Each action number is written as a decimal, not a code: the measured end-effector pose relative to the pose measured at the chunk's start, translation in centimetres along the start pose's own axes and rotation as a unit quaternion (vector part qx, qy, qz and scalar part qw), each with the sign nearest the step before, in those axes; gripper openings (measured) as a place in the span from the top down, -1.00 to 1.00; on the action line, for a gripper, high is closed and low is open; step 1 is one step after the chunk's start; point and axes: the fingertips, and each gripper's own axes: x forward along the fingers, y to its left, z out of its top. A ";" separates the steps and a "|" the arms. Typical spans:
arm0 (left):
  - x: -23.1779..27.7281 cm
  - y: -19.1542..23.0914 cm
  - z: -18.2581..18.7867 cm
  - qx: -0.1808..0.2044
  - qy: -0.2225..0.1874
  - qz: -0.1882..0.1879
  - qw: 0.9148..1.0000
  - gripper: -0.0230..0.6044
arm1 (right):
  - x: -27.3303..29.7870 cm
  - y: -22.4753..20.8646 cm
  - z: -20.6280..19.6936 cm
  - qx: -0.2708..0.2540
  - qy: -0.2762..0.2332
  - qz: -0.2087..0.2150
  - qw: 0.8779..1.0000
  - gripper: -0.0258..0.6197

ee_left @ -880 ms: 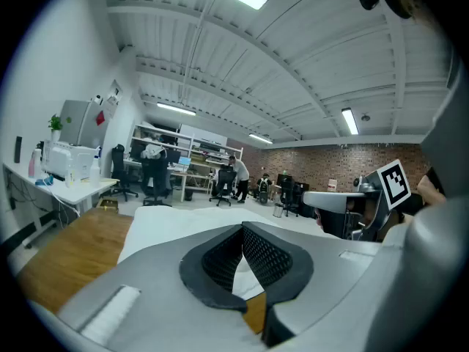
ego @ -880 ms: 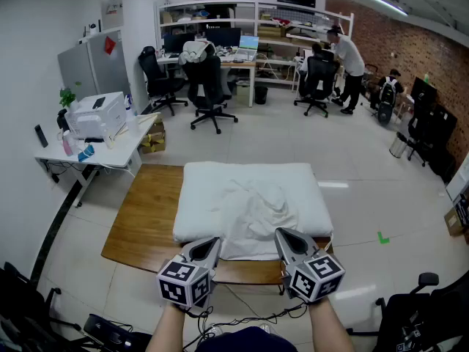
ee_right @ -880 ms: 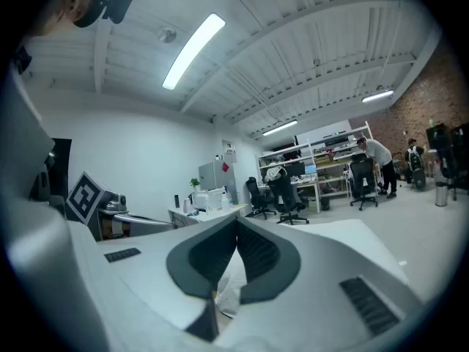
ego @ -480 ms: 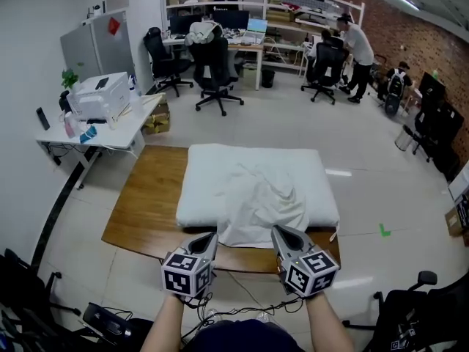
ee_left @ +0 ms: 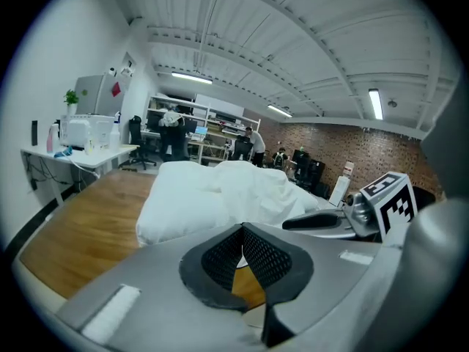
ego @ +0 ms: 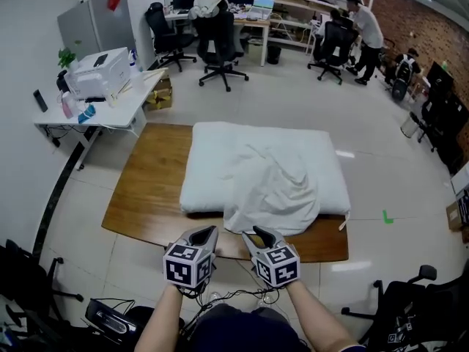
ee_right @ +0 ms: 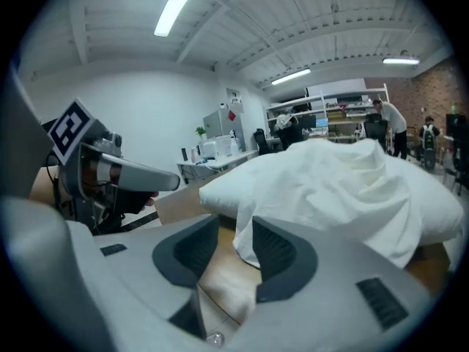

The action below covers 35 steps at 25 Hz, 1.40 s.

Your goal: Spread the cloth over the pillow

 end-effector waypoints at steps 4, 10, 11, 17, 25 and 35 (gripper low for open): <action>-0.1 1.2 -1.0 -0.007 0.014 0.006 1.000 0.90 | 3.9 1.3 -3.4 0.023 0.045 -0.004 0.999 0.42; -0.4 2.6 -1.7 -0.020 0.024 0.011 0.999 0.90 | 8.8 0.9 -6.5 0.077 0.089 -0.071 0.990 0.28; -0.5 2.8 -1.8 -0.022 0.025 0.011 0.999 0.90 | 9.3 0.3 -6.8 0.086 0.091 -0.098 0.987 0.28; -1.2 2.8 -1.6 -0.020 0.026 0.009 0.999 0.90 | 10.9 -2.9 -7.2 0.133 0.094 -0.202 0.966 0.32; -1.3 3.7 -1.7 -0.019 0.026 0.006 0.999 0.90 | 10.2 -3.1 -6.8 0.128 0.078 -0.175 0.973 0.84; 1.1 1.5 -0.6 -0.009 0.019 -0.023 1.000 0.90 | -2.9 -4.4 1.4 0.129 -0.071 -0.115 0.982 0.84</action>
